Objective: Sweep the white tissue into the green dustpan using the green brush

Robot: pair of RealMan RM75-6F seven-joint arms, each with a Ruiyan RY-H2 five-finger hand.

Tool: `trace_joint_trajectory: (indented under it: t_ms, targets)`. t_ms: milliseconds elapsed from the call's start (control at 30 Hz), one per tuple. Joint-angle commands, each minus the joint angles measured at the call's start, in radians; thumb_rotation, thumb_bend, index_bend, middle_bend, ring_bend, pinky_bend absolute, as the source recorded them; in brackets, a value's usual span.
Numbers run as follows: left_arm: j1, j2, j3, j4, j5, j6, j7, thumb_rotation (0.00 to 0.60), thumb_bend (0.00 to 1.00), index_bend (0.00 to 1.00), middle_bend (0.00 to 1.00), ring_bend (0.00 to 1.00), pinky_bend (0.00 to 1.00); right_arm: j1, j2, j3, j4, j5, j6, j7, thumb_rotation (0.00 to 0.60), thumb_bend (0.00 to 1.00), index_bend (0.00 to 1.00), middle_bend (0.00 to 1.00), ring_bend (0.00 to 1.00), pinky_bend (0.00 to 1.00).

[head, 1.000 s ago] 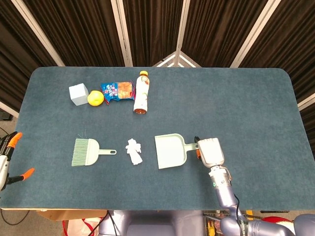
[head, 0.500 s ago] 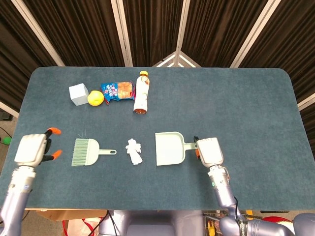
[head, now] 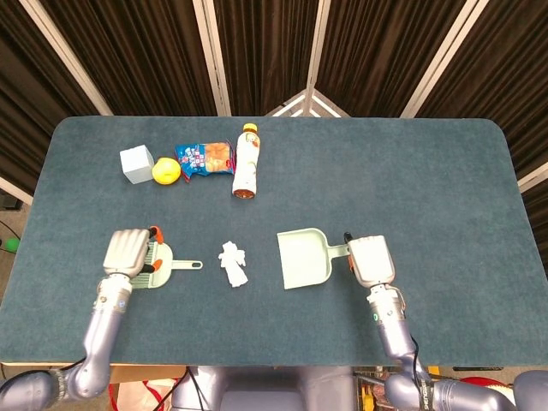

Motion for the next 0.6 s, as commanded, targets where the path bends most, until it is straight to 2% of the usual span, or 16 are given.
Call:
trace_joint_trajectory:
  t_ms: [33, 300, 600]
  targets:
    - [-0.039, -0.048, -0.014, 0.021, -0.061, 0.003, 0.035, 0.6, 0.34, 0.47, 1.0, 1.0, 1.0, 0.001, 0.003, 0.002, 0.001, 0.002, -0.003, 0.004, 0.6, 0.51, 0.67, 0.84, 0.84, 0.86]
    - [-0.086, -0.108, -0.003, 0.036, -0.14, 0.024, 0.1, 0.6, 0.37, 0.42, 1.0, 1.0, 1.0, 0.003, 0.017, 0.01, 0.008, 0.012, -0.013, 0.021, 0.6, 0.51, 0.67, 0.84, 0.84, 0.86]
    - [-0.104, -0.145, 0.015, 0.066, -0.197, 0.03, 0.106, 0.6, 0.39, 0.42, 1.0, 1.0, 1.0, 0.007, 0.026, 0.013, 0.022, 0.02, -0.025, 0.038, 0.6, 0.51, 0.67, 0.84, 0.84, 0.86]
